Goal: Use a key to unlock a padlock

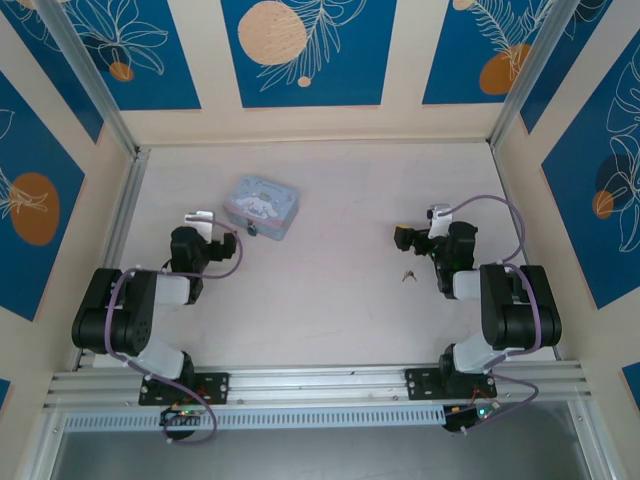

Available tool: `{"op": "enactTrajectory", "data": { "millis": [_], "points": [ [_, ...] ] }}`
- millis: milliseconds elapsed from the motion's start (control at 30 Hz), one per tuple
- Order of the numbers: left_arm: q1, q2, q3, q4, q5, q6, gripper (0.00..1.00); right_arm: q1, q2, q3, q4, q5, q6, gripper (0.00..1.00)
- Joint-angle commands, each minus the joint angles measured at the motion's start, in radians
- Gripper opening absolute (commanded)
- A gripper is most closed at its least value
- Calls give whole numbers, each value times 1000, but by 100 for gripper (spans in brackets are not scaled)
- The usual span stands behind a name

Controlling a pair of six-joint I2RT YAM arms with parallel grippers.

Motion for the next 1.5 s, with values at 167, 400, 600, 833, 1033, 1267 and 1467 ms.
{"op": "enactTrajectory", "data": {
  "millis": [167,400,600,833,1033,1267,1467],
  "points": [
    [13,-222,102,-306,0,-18,100,30,-240,141,-403,206,87,99],
    [13,-195,391,-667,16,-160,100,-28,-290,389,-914,177,463,99],
    [28,129,819,-1036,271,-187,100,36,-343,382,-1021,-22,481,99],
    [27,376,1092,-1218,421,-177,100,166,-441,330,-1130,28,581,99],
    [1,450,1139,-1263,525,-214,100,206,-481,268,-1116,40,657,99],
    [-102,323,935,-1107,601,-300,100,215,-432,259,-1062,36,685,100],
    [-269,202,726,-932,594,-446,100,208,-346,307,-1045,41,650,99]
  ]
}}
